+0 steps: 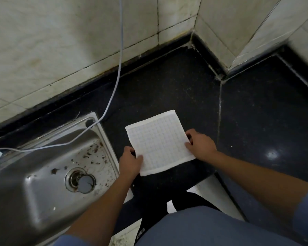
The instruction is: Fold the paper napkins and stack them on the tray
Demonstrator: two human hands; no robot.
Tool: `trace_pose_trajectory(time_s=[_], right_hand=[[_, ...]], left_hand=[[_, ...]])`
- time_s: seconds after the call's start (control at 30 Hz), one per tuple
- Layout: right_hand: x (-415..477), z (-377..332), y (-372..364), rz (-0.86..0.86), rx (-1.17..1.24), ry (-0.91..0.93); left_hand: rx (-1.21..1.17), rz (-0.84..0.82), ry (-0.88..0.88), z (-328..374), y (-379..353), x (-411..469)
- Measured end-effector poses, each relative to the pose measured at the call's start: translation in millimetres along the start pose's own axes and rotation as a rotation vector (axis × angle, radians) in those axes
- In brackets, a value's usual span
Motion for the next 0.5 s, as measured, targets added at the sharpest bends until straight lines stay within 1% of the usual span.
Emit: trace_pose_trajectory(time_s=[0.03, 0.07, 0.1, 0.13, 0.2, 0.27, 0.33, 0.4, 0.5], right_hand=[[-8, 1, 1, 0.05, -0.107, 0.086], [-15, 2, 1, 0.096, -0.164, 0.173], [-23, 2, -1, 0.105, -0.201, 0.258], [-30, 3, -4, 0.075, -0.243, 0.342], [-43, 2, -16, -0.018, -0.379, 0.487], [-51, 3, -27, -0.08, -0.502, 0.522], [-49, 5, -29, -0.069, -0.519, 0.489], [-47, 3, -25, -0.05, -0.493, 0.493], [-47, 6, -18, 0.073, -0.435, 0.559]], left_hand=[[0.092, 0.015, -0.063, -7, 1, -5], [0.166, 0.043, -0.14, -12, 3, -10], [0.226, 0.069, -0.228, -17, 3, -14], [0.278, 0.08, -0.328, -20, 2, -19], [0.351, 0.014, -0.502, -21, -2, -29], [0.391, -0.1, -0.628, -18, -11, -40], [0.447, -0.17, -0.724, -16, -22, -50], [0.507, -0.171, -0.766, -18, -31, -56], [0.583, -0.128, -0.769, -20, -34, -55]])
Point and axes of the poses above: each hand's wrist, its own x-axis towards the middle knuckle, its own y-axis out of the back of the hand, z = x × y, the point moved 1 cm from there along x, towards the middle knuckle, and after that the axes turned 9 degrees about z, right-handed, at the moved point
